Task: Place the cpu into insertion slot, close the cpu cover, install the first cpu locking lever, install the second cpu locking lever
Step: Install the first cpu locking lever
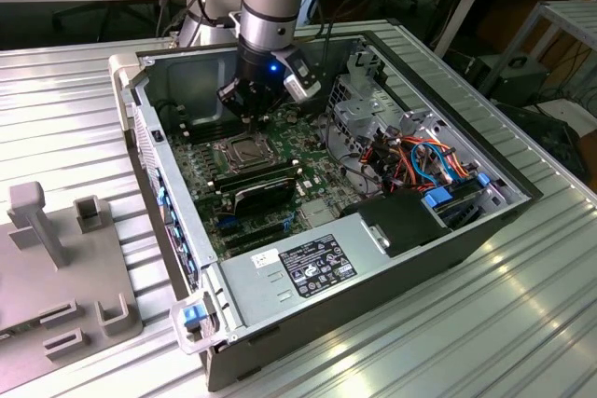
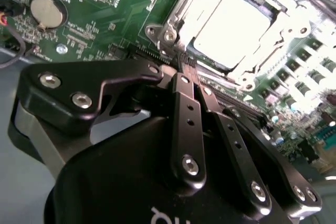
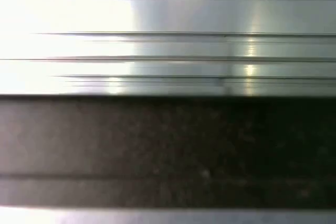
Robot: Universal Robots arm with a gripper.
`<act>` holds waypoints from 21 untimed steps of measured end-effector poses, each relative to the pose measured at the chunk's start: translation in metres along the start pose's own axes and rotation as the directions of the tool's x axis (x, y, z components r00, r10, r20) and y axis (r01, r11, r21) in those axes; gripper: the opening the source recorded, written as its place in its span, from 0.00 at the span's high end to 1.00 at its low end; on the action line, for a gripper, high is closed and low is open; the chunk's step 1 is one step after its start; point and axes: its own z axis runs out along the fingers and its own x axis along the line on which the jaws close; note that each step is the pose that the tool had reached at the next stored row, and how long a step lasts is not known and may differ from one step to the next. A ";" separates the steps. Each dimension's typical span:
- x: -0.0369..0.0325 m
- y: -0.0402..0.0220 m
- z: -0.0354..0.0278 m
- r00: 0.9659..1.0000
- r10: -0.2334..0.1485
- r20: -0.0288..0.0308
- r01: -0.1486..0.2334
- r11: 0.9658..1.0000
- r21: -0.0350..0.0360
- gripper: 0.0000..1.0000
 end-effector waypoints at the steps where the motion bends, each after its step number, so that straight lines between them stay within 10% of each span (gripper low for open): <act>1: 0.0000 0.0000 -0.0002 1.000 0.000 0.000 0.000 1.000 0.000 0.89; 5: 0.0014 -0.0001 -0.0004 1.000 0.000 0.002 0.000 1.000 0.000 0.89; 12: 0.0229 0.0001 -0.0004 1.000 0.000 0.008 0.000 1.000 -0.003 0.89; 21: 0.0234 0.0021 -0.0062 1.000 0.000 0.009 0.000 1.000 -0.003 0.89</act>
